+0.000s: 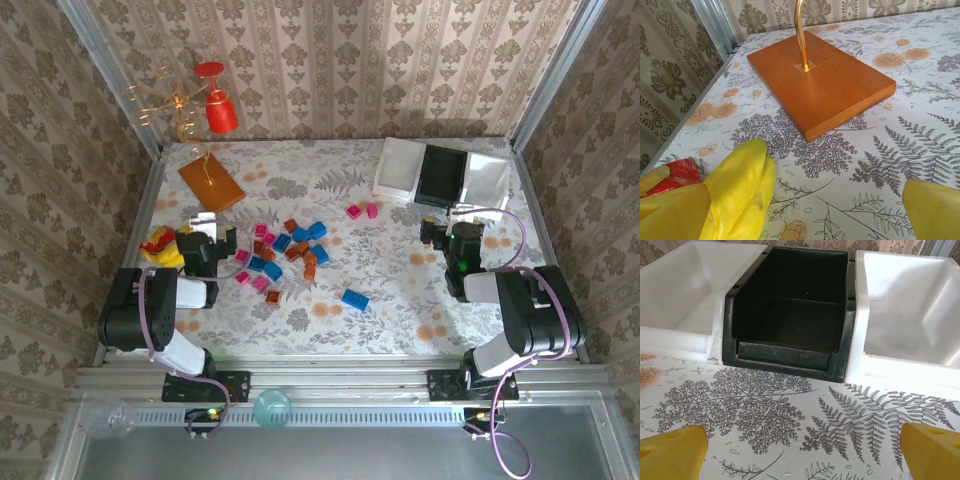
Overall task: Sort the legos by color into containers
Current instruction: Move the container to the top-center of the table.
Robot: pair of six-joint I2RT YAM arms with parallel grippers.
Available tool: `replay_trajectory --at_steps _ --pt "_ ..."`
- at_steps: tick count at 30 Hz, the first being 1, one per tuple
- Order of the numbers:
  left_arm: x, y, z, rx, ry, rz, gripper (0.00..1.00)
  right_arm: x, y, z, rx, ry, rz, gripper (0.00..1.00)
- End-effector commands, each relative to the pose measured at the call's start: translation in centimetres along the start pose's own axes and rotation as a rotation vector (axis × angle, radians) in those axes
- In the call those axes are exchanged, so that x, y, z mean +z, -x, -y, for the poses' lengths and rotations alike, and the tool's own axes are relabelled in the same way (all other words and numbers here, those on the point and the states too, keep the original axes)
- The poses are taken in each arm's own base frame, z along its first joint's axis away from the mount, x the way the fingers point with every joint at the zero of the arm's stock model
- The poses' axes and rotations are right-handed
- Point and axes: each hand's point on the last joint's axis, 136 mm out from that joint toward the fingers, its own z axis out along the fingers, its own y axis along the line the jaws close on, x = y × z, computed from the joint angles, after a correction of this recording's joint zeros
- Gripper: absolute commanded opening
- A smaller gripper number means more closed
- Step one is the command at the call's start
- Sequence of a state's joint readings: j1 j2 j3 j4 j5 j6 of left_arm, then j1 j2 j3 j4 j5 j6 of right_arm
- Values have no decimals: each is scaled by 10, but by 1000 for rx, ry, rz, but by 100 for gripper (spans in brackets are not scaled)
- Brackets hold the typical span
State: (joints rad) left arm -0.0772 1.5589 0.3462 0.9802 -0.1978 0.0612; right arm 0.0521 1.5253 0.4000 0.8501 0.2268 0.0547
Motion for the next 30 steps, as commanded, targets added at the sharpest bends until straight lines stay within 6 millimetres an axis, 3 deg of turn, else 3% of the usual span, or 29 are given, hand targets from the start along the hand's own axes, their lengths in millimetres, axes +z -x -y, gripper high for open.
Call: replay_trajectory --at_steps 1,30 --pt "2 9 1 21 -3 27 100 0 4 -1 0 10 19 100" --pt "3 8 -1 15 5 22 100 0 4 -1 3 14 17 100"
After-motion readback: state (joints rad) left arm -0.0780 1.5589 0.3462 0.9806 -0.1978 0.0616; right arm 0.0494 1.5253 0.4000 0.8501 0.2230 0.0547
